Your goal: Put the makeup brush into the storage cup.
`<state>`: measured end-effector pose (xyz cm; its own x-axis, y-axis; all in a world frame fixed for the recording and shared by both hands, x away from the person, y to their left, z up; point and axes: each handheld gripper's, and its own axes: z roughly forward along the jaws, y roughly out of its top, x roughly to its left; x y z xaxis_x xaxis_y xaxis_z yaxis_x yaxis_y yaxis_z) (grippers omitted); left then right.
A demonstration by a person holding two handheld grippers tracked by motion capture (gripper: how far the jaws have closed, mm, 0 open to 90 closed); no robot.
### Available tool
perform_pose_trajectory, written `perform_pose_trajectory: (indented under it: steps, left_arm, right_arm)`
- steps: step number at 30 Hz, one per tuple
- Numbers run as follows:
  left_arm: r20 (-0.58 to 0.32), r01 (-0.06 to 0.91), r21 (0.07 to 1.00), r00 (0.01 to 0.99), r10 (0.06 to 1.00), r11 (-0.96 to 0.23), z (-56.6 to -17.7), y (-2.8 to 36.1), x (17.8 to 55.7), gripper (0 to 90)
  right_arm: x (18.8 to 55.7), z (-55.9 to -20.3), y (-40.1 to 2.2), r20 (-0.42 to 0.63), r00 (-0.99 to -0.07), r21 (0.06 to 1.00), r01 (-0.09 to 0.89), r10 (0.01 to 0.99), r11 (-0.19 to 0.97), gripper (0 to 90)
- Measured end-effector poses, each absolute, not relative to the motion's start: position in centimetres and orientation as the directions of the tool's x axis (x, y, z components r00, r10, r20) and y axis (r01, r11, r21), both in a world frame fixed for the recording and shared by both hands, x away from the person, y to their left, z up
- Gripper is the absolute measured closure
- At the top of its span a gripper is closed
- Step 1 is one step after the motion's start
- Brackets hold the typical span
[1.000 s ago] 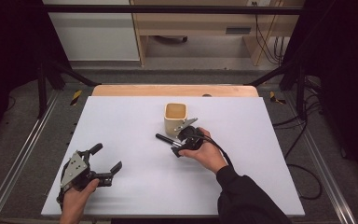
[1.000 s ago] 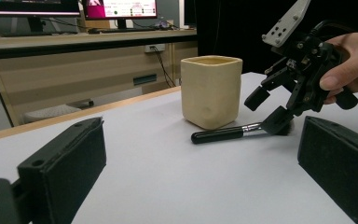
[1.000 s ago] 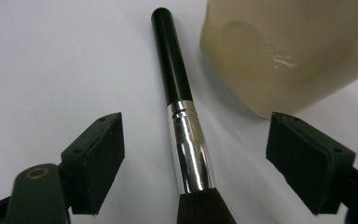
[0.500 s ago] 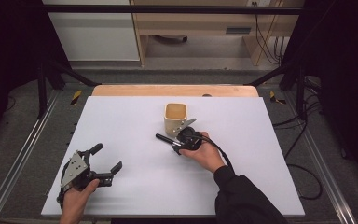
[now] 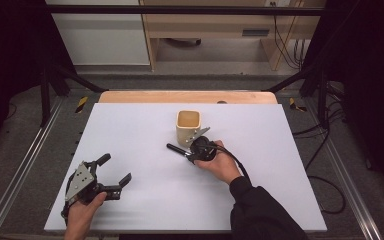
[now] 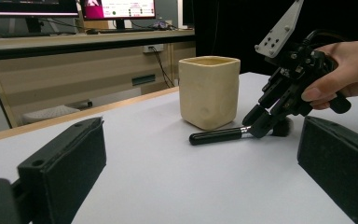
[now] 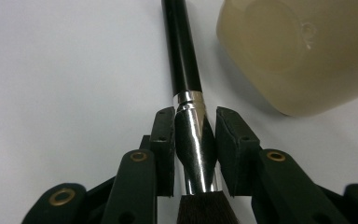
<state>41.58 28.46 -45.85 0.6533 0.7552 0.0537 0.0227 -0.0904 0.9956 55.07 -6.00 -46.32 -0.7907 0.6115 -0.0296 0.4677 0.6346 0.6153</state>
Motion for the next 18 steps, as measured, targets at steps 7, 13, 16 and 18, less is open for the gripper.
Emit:
perform_pose_trajectory:
  steps: [7,13,16,18]
  left_arm:
    - [0.061,0.019,0.995,0.656,0.752,-0.097,-45.78,28.28,41.50,0.8]
    - [0.077,0.014,0.993,0.657,0.750,-0.115,-45.74,28.06,41.44,0.8]
    - [0.087,0.011,0.992,0.656,0.750,-0.124,-45.69,27.99,41.41,0.8]
    - [0.093,0.009,0.991,0.656,0.749,-0.131,-45.66,27.97,41.42,0.8]
  right_arm:
    - [54.97,-46.25,-5.85,-0.036,-0.805,0.601,0.456,0.592,0.656,70.5]
    - [54.77,-46.01,-5.77,-0.046,-0.815,0.586,0.446,0.578,0.676,71.0]
    - [54.58,-45.84,-5.87,-0.046,-0.817,0.585,0.445,0.575,0.678,71.1]
    - [54.45,-45.62,-5.99,-0.050,-0.824,0.586,0.434,0.565,0.684,71.1]
